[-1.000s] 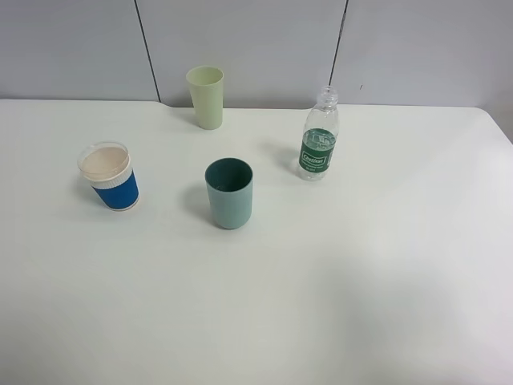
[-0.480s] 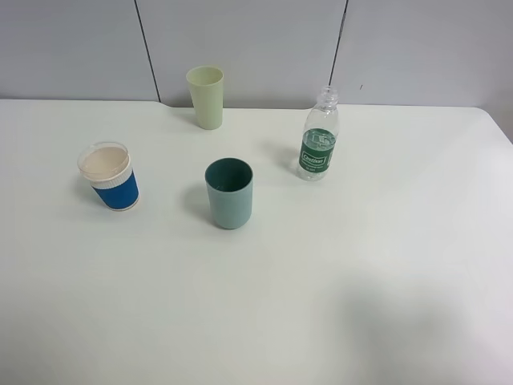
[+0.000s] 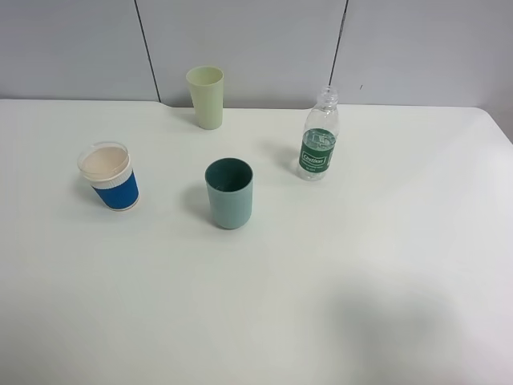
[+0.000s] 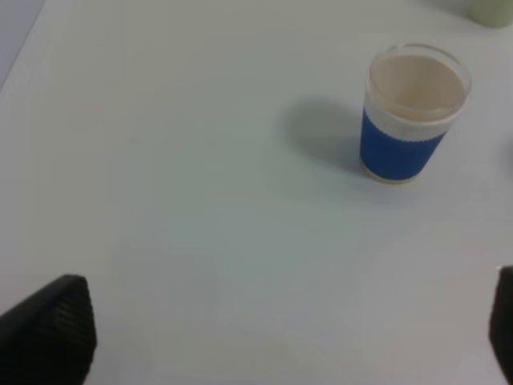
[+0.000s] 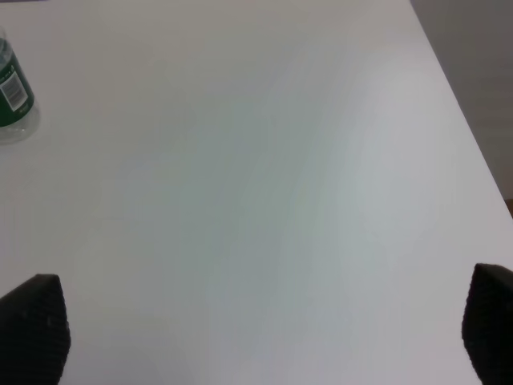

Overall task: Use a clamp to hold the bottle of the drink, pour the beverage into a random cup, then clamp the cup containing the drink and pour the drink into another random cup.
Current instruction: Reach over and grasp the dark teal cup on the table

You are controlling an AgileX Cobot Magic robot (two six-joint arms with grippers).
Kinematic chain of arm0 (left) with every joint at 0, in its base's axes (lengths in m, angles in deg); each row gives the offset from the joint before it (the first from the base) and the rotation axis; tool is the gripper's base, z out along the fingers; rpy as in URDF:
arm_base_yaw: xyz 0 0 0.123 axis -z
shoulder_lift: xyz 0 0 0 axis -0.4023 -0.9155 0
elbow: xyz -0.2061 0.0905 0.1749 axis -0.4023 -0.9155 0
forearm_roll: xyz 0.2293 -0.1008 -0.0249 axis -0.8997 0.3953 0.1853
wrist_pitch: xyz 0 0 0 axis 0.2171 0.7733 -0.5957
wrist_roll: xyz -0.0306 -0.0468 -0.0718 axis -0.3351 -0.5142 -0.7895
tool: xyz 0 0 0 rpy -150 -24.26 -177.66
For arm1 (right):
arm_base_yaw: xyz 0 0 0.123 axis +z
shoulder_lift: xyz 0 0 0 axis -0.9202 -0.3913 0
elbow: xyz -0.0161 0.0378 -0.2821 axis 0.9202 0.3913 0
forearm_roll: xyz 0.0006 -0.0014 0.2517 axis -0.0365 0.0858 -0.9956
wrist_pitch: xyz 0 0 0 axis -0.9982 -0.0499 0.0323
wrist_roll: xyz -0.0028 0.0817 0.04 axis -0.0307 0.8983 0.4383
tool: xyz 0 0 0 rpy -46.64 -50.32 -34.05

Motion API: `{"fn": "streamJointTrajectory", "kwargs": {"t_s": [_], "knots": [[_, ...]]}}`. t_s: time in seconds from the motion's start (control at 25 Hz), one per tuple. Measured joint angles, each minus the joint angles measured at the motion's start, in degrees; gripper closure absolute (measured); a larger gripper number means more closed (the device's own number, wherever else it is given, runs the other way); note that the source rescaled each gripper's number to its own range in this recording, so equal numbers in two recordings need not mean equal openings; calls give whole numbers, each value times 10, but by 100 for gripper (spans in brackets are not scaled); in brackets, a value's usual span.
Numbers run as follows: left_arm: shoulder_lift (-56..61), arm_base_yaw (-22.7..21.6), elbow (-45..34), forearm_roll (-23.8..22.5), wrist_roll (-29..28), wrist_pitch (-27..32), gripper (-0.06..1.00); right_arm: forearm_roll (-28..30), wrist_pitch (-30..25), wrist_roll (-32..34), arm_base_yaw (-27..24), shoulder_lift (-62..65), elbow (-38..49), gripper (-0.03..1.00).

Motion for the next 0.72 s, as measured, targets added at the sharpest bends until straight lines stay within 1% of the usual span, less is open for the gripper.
{"fn": "streamJointTrajectory", "kwargs": {"t_s": [0.72], "knots": [[0, 0, 0, 0, 0, 0, -6, 0, 0, 2, 0, 0, 0, -3]]}}
